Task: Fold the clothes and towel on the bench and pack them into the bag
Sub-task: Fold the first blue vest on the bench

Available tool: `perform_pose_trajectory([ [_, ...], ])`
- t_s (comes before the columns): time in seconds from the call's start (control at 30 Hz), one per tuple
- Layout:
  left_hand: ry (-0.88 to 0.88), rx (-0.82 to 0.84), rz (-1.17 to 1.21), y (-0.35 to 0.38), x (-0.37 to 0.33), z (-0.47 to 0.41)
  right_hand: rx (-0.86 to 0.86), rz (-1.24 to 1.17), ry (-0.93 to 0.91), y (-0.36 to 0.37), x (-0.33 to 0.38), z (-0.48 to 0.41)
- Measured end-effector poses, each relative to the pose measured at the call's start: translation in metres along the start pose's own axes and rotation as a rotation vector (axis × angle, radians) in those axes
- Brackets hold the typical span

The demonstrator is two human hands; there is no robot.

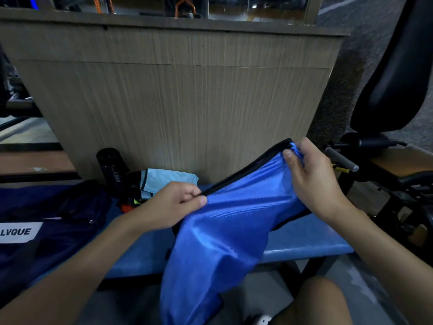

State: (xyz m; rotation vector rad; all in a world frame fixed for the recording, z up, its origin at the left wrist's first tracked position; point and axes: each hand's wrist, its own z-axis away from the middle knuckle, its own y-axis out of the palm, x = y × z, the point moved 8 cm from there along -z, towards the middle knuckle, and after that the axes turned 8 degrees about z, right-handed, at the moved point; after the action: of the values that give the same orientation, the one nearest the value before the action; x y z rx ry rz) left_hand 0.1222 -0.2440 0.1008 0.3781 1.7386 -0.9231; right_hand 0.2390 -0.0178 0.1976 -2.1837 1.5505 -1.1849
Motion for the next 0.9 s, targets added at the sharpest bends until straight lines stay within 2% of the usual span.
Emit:
perform_pose_trajectory([
  [0.1,0.121,-0.171,-0.025,-0.026,-0.016,-0.016,-0.036,-0.004,0.103,0.010,-0.026,0.000],
  [0.17,0.182,-0.206,-0.087,-0.033,-0.036,-0.032,-0.079,-0.017,0.151,0.015,-0.043,-0.003],
  [0.3,0.283,-0.118,-0.467,-0.040,-0.073,-0.085,-0.126,-0.043,0.258,0.025,-0.084,-0.015],
  [0.4,0.285,-0.039,-0.695,-0.033,-0.079,-0.139,-0.130,-0.044,0.349,0.036,-0.128,-0.027],
  [0.47,0.256,-0.029,-0.765,-0.017,-0.064,-0.178,-0.117,-0.020,0.399,0.041,-0.164,-0.035],
  [0.67,0.128,0.072,-0.675,0.068,0.048,-0.276,-0.018,0.162,0.474,0.059,-0.277,-0.038],
  [0.9,0.058,0.114,-0.676,0.139,0.139,-0.327,0.120,0.210,0.549,0.110,-0.382,-0.013],
])
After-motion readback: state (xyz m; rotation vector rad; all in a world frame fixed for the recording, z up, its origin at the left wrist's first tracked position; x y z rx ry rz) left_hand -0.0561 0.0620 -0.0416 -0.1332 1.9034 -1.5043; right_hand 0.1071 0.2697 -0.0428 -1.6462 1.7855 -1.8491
